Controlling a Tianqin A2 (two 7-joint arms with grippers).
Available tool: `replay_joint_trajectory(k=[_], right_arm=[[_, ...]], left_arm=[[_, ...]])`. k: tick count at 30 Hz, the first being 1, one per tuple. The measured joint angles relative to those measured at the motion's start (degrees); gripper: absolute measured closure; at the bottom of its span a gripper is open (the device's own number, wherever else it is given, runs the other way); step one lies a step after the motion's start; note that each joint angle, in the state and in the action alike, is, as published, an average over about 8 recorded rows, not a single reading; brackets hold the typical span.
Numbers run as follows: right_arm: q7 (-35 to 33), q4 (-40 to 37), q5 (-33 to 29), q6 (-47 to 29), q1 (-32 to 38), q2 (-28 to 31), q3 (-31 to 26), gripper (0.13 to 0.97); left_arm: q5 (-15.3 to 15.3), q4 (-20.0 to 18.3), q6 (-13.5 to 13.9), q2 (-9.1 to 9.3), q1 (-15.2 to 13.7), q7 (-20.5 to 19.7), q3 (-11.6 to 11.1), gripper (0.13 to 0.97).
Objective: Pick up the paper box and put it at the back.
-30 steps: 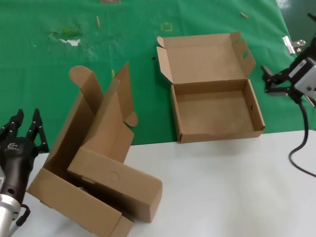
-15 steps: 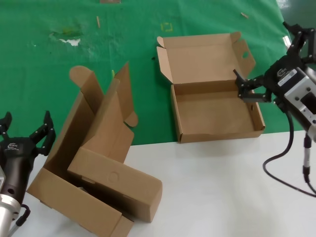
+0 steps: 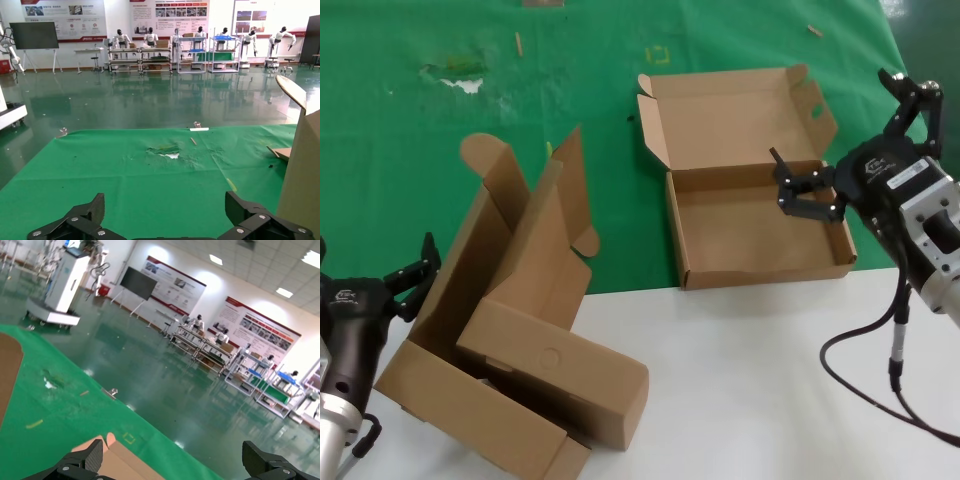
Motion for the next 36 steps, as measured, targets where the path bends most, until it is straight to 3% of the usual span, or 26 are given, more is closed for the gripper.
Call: replay_joint_trajectory(k=[4, 8, 16, 30, 36], right_arm=[[-1.22, -1.36, 4.45, 2.57, -0.84, 0.06, -0.84, 0.129], [-2.44, -2.72, 8.86, 5.11, -1.69, 0.12, -1.67, 0.129], [-4.88, -5.45, 17.77, 10.25, -3.39, 0.25, -3.35, 0.129], [-9.07, -10.11, 32.88, 18.98, -6.29, 0.46, -6.21, 0.129], [-9.81, -10.91, 35.54, 20.51, -6.79, 0.49, -6.70, 0.129]], left_arm=[[0.00, 0.00, 0.00, 0.00, 0.00, 0.00, 0.00, 0.237], [0.00, 0.00, 0.00, 0.00, 0.00, -0.01, 0.00, 0.237], [0.00, 0.00, 0.00, 0.00, 0.00, -0.01, 0.00, 0.152], [0.00, 0.00, 0.00, 0.00, 0.00, 0.00, 0.00, 0.132], [-0.01, 0.00, 0.00, 0.00, 0.00, 0.00, 0.00, 0.132]])
